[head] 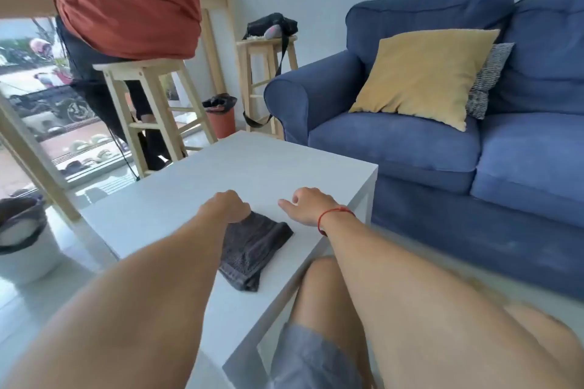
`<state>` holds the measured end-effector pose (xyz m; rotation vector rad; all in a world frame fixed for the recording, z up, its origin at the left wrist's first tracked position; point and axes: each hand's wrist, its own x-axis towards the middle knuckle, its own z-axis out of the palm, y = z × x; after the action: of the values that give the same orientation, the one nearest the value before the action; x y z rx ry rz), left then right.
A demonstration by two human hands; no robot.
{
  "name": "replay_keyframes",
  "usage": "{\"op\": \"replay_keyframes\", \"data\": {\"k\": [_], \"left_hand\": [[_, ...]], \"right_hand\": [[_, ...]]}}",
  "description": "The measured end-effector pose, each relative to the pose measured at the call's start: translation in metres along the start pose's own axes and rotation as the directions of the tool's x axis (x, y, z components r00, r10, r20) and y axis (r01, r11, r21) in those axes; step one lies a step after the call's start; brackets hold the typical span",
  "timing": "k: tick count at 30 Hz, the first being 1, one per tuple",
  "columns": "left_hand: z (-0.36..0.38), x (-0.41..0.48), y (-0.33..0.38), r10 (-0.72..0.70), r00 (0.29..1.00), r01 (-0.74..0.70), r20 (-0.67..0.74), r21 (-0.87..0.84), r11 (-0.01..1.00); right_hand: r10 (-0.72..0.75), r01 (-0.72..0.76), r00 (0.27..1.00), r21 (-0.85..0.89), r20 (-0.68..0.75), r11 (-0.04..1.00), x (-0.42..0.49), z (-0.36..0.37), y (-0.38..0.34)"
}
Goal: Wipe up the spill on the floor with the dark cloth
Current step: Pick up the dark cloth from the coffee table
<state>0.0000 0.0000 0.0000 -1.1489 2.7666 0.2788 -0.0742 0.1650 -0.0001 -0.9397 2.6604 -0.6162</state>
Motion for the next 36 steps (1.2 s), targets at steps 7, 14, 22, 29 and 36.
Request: {"op": "replay_keyframes", "data": {"k": [7, 14, 22, 29, 36], "left_hand": [[0.023, 0.0, -0.021, -0.024, 0.997, 0.019, 0.069, 0.07, 0.997], [0.03, -0.008, -0.006, 0.081, 0.996, -0.083, -0.025, -0.099, 0.992], [0.008, -0.032, 0.104, 0.179, 0.941, -0.313, -0.286, -0.544, 0.778], [0.04, -0.058, 0.235, 0.399, 0.895, -0.427, -0.199, -0.637, 0.641], [0.13, -0.067, 0.323, 0.484, 0.875, -0.368, -0.004, -0.656, 0.659]], "right_hand": [[0.045, -0.019, 0.975, -0.118, 0.22, 0.993, -0.003, 0.029, -0.028], [0.057, -0.091, 0.983, 0.195, 0.176, 0.976, -0.001, 0.016, -0.018], [0.407, -0.049, 0.887, 0.831, -0.219, 0.554, -0.03, -0.042, 0.051], [0.554, -0.177, 0.645, 0.603, -0.527, 0.778, -0.068, -0.07, 0.148], [0.741, -0.304, 0.446, 0.693, -0.503, 0.653, -0.084, -0.047, 0.256]]}}
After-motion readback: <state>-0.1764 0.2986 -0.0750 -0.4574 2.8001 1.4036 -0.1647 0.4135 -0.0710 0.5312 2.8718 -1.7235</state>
